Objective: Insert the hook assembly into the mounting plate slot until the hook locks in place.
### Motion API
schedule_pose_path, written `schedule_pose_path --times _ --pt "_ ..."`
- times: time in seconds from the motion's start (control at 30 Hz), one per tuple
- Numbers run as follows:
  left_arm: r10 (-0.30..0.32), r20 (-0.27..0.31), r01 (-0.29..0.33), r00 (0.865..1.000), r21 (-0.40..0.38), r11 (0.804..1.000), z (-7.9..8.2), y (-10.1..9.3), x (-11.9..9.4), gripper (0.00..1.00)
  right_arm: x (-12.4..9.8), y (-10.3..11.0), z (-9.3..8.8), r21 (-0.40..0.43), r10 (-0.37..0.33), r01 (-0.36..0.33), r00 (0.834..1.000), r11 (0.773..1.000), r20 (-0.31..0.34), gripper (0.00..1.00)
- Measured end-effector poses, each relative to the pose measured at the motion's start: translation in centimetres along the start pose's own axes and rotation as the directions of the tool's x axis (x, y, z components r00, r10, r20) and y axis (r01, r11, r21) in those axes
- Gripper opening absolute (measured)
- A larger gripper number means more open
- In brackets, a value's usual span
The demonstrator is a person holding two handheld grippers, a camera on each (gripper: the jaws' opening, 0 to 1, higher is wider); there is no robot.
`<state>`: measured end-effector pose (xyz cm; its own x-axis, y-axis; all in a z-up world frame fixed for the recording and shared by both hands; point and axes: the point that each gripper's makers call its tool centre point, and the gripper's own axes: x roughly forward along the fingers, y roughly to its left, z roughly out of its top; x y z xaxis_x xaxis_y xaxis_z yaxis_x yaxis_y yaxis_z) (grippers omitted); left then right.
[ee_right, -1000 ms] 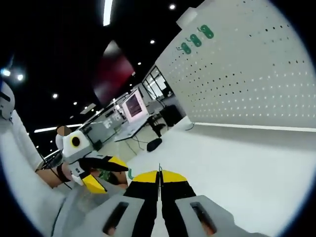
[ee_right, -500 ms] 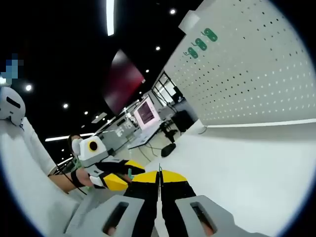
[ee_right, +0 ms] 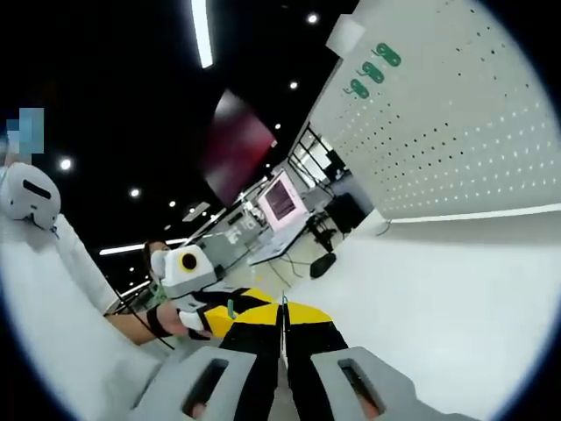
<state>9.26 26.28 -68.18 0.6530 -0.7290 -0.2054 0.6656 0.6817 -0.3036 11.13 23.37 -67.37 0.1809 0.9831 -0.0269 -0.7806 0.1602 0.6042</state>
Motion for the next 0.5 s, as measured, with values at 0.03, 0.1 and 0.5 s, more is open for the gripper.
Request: schedule_pose_path --times 0.03,0.1,0.5 --pt "-0.003 0.006 0.003 1.0 0.001 1.0 0.1 -0.1 0.0 0.19 0.1 0.2 -0.1 0.003 0.009 -0.009 1.0 1.0 -0.005 0.0" --pt "-0.019 0.016 0.019 1.0 -0.014 1.0 0.4 -0.3 -0.1 0.17 0.2 0.6 -0.2 0.001 0.027 -0.027 1.0 1.0 -0.01 0.0" --pt "-0.061 0.041 0.064 0.997 -0.08 0.995 0.9 -1.0 0.0 0.1 0.3 1.8 0.4 0.02 0.1 -0.1 0.995 0.995 0.006 0.0"
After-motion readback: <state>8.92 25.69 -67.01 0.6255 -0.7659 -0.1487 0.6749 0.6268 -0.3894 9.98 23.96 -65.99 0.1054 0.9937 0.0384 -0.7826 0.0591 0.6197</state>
